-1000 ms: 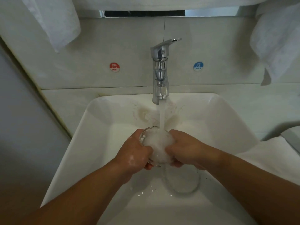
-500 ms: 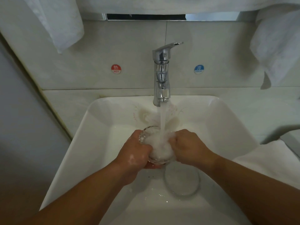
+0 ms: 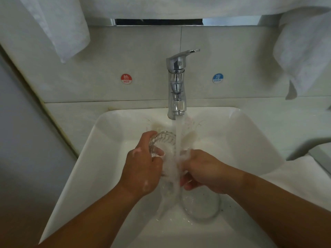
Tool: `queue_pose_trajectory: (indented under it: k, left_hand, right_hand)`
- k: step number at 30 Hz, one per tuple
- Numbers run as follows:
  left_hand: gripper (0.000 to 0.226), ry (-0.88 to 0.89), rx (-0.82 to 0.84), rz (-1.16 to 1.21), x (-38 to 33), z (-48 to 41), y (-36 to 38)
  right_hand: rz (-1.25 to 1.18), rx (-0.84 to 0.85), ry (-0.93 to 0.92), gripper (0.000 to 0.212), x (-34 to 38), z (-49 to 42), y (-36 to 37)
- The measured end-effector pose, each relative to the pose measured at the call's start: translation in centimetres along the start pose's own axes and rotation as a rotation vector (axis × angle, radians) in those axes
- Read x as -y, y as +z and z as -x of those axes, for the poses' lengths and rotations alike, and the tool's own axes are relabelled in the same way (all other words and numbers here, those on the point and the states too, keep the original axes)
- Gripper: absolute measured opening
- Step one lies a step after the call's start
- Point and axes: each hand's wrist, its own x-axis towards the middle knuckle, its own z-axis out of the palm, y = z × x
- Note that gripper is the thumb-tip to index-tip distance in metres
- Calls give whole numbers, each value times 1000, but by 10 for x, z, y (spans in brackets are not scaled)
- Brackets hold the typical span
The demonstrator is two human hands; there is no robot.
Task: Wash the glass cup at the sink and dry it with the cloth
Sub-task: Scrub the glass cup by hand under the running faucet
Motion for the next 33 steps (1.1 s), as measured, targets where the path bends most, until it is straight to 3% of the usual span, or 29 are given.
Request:
queue_pose_trajectory:
  k: [4, 10, 15, 20, 24, 29, 33]
  left_hand:
    - [62, 136, -72, -134, -6, 0, -9]
    - [55, 232, -70, -136, -11, 5, -8]
    - [53, 120, -50, -44, -11, 6, -4]
    - [49, 71, 19, 30, -15, 10, -3]
    - [48, 20, 42, 52, -13, 9, -1]
    - [46, 17, 41, 47, -10, 8, -1]
    - [46, -9, 76, 55, -8, 8, -1]
  right_hand:
    - [14, -26, -8, 17, 1, 0, 0]
    - [-51, -83, -104, 19, 6, 2, 0]
    - [95, -184, -244, 22, 2, 1, -1]
    - [331, -346, -269, 8, 1, -2, -2]
    - [666, -416, -269, 33, 6, -1, 1]
    - [436, -293, -222, 13, 5, 1, 3]
    - [599, -389, -240, 36, 6, 0, 3]
